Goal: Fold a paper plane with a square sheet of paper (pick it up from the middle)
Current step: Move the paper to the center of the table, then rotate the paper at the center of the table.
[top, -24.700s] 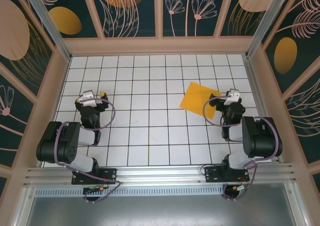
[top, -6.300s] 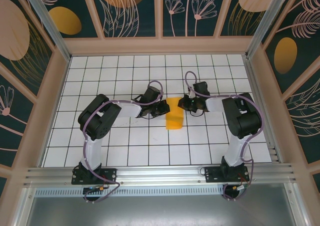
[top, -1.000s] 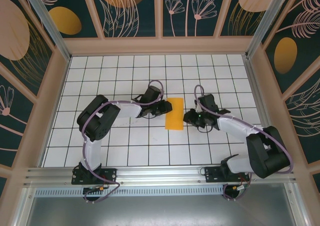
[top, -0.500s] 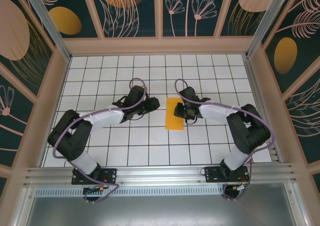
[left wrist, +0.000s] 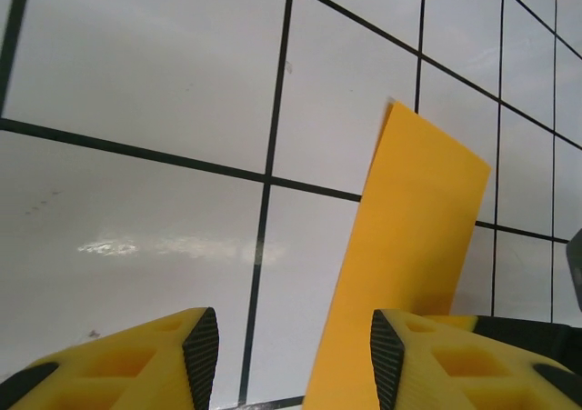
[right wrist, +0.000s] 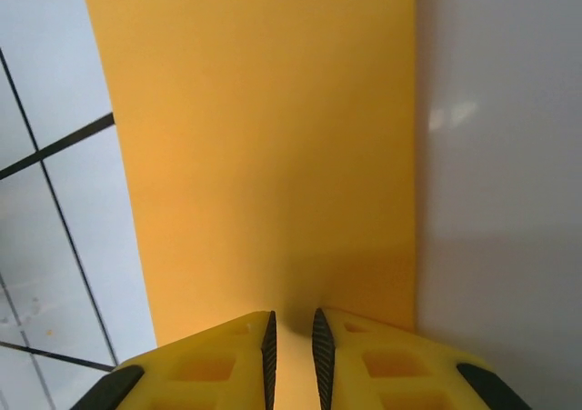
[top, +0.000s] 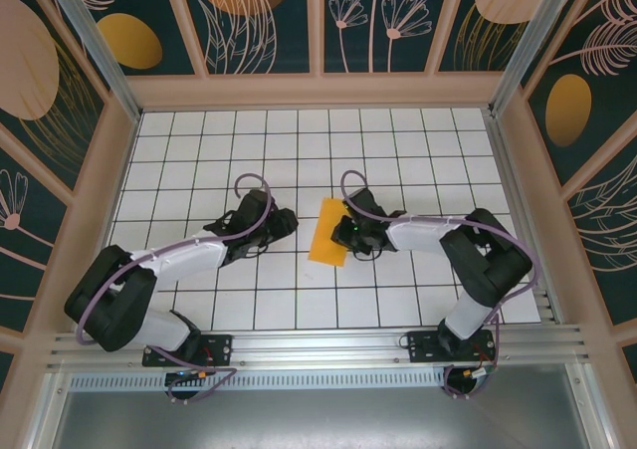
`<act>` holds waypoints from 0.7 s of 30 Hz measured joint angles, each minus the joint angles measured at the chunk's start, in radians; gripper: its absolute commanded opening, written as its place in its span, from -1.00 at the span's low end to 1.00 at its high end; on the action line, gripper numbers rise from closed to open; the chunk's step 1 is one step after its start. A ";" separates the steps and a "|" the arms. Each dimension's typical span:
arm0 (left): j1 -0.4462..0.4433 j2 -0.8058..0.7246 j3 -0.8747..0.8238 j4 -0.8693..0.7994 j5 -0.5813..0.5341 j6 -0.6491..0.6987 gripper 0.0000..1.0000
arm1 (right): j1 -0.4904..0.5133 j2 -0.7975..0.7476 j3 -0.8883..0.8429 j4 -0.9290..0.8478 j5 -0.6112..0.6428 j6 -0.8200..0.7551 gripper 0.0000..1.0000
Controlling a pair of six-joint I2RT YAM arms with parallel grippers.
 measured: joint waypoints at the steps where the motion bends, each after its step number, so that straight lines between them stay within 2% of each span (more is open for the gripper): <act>1: 0.002 -0.009 -0.008 -0.003 -0.011 -0.003 0.01 | 0.010 0.019 0.021 0.004 -0.005 0.024 -0.59; 4: 0.006 -0.032 -0.026 -0.016 -0.043 -0.012 -0.01 | 0.031 0.112 0.123 0.014 -0.019 0.082 -0.68; 9: 0.016 -0.076 -0.033 -0.040 -0.095 -0.020 -0.02 | 0.034 0.227 0.303 -0.031 0.008 0.092 -0.68; 15: 0.018 -0.129 -0.045 -0.054 -0.141 -0.030 -0.01 | 0.016 0.254 0.455 -0.111 0.032 -0.013 -0.65; 21: 0.018 -0.137 -0.071 -0.055 -0.139 -0.035 -0.01 | -0.021 0.426 0.660 -0.176 0.016 -0.150 -0.65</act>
